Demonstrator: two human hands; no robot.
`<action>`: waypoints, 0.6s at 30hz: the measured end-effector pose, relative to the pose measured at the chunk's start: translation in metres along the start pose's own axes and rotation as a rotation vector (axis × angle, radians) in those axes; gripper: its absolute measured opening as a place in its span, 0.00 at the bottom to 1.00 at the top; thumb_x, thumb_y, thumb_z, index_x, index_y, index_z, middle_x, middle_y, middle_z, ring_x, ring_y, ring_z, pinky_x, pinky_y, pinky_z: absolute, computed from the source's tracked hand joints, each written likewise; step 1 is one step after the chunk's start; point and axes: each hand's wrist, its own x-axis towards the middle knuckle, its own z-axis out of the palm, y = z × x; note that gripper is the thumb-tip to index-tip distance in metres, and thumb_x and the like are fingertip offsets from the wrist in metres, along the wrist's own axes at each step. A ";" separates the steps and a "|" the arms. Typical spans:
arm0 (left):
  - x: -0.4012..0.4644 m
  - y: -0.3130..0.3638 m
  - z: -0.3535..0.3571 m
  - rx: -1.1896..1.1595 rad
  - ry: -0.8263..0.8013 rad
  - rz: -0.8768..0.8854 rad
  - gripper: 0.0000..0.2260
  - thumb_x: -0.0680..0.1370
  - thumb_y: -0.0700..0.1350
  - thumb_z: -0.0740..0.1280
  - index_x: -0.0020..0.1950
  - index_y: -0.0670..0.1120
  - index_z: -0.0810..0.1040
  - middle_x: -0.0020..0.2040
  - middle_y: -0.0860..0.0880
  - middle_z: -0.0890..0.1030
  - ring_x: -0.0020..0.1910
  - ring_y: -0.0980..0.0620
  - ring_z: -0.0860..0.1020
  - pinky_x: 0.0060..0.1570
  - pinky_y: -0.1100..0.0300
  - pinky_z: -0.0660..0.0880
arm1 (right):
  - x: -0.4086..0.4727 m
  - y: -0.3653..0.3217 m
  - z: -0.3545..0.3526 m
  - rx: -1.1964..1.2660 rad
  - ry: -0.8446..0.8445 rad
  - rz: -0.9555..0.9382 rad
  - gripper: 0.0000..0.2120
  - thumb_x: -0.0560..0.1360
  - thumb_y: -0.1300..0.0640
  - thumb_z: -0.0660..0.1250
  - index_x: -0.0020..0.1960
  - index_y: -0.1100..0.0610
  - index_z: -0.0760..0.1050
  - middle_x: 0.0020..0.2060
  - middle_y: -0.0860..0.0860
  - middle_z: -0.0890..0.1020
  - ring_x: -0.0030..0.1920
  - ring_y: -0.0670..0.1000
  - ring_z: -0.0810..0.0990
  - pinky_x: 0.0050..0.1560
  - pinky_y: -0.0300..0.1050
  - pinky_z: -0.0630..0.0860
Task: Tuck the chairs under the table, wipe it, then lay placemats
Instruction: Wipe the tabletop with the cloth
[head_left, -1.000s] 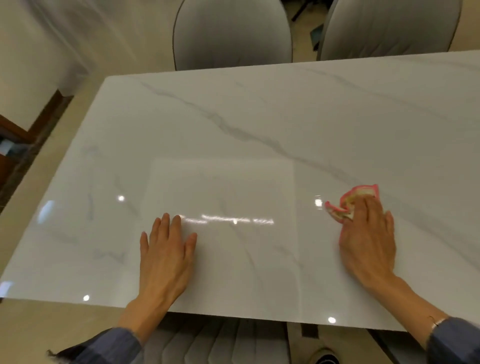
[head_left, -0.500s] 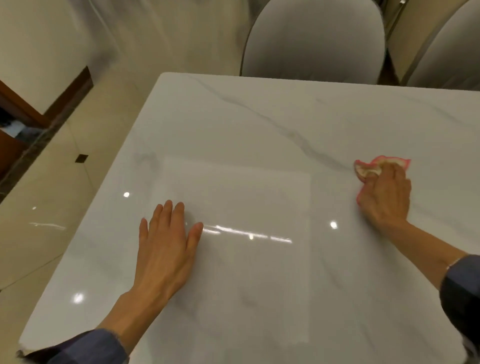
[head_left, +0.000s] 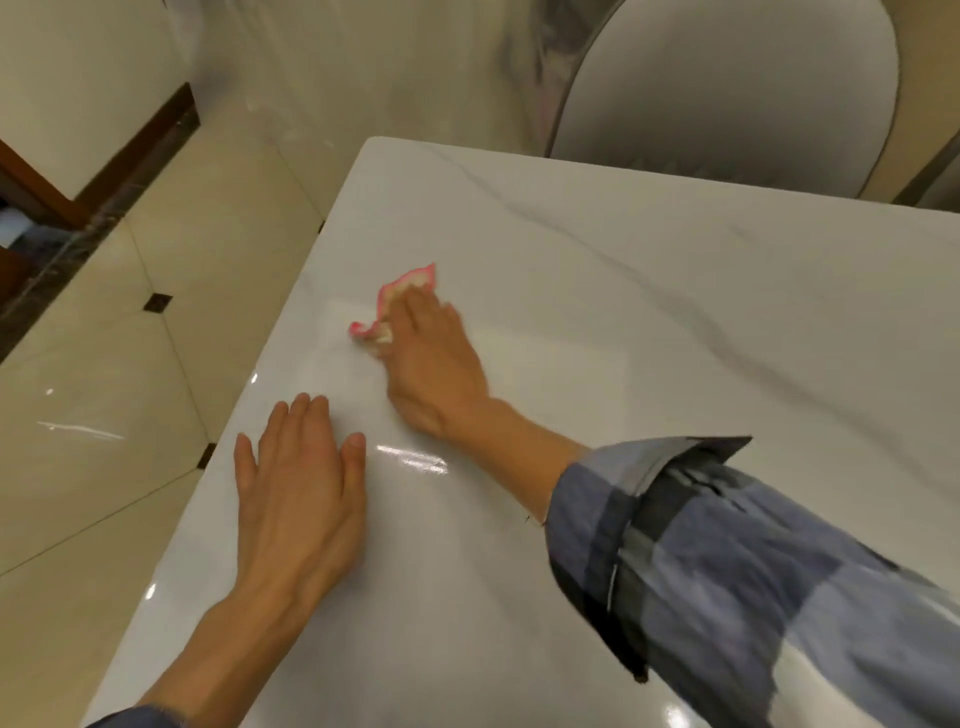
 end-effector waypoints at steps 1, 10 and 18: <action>0.004 -0.008 -0.003 0.007 0.021 -0.010 0.22 0.84 0.50 0.52 0.75 0.41 0.64 0.75 0.41 0.68 0.76 0.42 0.62 0.76 0.40 0.50 | -0.011 -0.026 0.008 0.051 -0.016 -0.056 0.29 0.75 0.57 0.58 0.75 0.61 0.61 0.72 0.59 0.65 0.75 0.59 0.58 0.73 0.53 0.52; 0.015 -0.029 -0.003 0.120 0.018 -0.080 0.21 0.82 0.51 0.55 0.70 0.39 0.68 0.70 0.39 0.71 0.70 0.38 0.69 0.70 0.36 0.60 | -0.023 0.031 -0.016 -0.025 0.022 -0.035 0.25 0.80 0.56 0.56 0.76 0.58 0.61 0.75 0.54 0.66 0.77 0.54 0.58 0.75 0.50 0.39; 0.032 -0.053 -0.015 0.117 -0.011 -0.118 0.26 0.82 0.54 0.56 0.76 0.41 0.63 0.76 0.40 0.65 0.76 0.42 0.62 0.75 0.39 0.52 | -0.071 0.214 -0.090 -0.232 0.184 0.654 0.21 0.80 0.54 0.52 0.72 0.60 0.63 0.73 0.63 0.64 0.75 0.65 0.57 0.75 0.63 0.52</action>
